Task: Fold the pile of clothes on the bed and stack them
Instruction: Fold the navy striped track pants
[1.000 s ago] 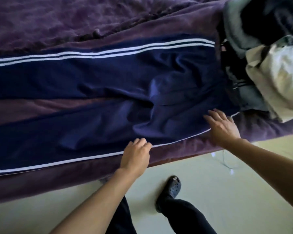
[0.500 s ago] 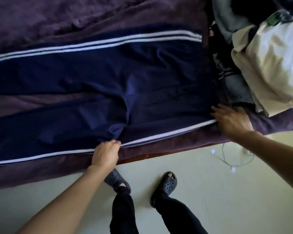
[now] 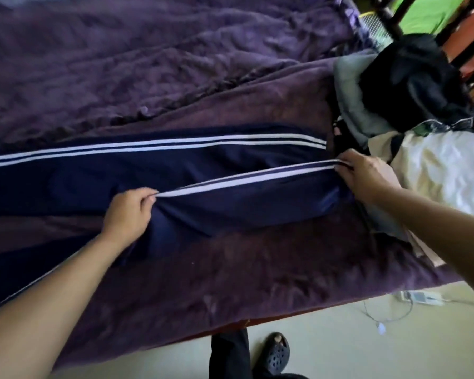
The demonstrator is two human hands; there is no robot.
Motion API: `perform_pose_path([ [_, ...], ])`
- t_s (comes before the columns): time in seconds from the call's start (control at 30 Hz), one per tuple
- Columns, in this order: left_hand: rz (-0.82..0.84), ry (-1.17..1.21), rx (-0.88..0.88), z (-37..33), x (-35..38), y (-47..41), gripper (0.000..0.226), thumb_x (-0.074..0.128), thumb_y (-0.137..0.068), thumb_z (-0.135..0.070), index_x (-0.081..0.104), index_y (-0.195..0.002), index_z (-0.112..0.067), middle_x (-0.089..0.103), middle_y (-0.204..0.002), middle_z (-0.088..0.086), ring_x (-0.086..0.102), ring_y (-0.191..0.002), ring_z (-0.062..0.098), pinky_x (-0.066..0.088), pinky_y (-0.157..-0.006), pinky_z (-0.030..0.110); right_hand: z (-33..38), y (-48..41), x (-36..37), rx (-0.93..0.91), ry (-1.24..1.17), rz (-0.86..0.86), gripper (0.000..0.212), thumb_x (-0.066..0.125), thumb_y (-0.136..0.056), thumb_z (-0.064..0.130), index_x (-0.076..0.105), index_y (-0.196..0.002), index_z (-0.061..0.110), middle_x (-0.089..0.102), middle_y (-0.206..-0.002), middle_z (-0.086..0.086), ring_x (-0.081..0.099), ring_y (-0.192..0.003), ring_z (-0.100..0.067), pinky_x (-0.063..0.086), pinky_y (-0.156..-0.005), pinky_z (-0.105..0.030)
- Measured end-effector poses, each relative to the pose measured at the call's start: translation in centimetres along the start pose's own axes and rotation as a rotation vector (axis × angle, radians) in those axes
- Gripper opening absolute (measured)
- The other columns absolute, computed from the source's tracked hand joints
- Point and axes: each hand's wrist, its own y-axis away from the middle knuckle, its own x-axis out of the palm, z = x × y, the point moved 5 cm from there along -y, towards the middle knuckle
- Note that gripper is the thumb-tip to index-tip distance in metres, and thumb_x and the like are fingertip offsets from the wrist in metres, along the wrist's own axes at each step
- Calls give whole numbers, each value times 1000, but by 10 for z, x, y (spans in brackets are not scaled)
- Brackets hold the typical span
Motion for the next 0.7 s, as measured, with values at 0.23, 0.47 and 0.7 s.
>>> perform_pose_path([
  [0.23,47,-57,-52,24,11,-155,19,49,-96,-17,66,-97,-9,67,-94,21,59,-93,43,49,-80,47,19,-116,25,158,22,-35,26,58,-92,36,53,-108,16,63,-106,-25,58,-97,-46,44,-77,-45],
  [0.47,89,-148,-156,50,89,-240,15,58,-92,-28,67,-92,-16,65,-102,18,56,-100,40,44,-81,44,-3,-154,98,305,179,19,20,53,-94,33,50,-107,18,54,-115,-20,50,-111,-42,43,-78,-47],
  [0.7,81,-280,-160,55,113,-246,21,62,-90,-32,64,-100,-14,54,-116,17,46,-111,38,37,-89,47,6,-158,107,344,317,47,20,50,-95,29,55,-111,18,48,-118,-21,41,-117,-43,42,-79,-51],
])
